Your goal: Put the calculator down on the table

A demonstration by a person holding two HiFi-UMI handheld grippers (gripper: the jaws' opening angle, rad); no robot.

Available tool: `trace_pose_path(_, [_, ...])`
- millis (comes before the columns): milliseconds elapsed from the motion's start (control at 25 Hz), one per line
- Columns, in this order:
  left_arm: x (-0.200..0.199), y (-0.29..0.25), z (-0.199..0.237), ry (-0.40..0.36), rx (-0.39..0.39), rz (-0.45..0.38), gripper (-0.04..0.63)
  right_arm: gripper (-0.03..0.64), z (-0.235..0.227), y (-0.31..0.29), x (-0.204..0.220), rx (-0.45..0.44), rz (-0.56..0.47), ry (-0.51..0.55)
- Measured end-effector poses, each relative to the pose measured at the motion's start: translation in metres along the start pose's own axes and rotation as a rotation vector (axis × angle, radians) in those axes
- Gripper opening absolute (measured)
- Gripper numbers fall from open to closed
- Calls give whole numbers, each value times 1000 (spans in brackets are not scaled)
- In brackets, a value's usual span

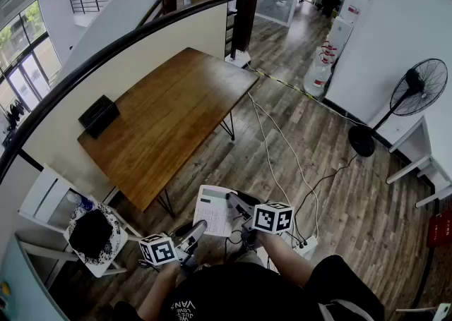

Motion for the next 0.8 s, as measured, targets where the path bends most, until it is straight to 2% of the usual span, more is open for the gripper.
trace_pose_path(440, [-11,-34,8,-9,-39,-25,107,69,-27,-16,-28,-44,20,36])
trace_pose_path(800, [-18,-120,10,-27,-75,-92,106,69,-92,-22,-89,-88,61,94])
Point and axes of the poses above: the fingertips, and each gripper's own axes: y backward along the fingers, z to its left, x out of its underside, the point moved 6 cm from there along y, backward along the fingers, and after that the axes turned 4 degrees about x, right-handed, at the moved point
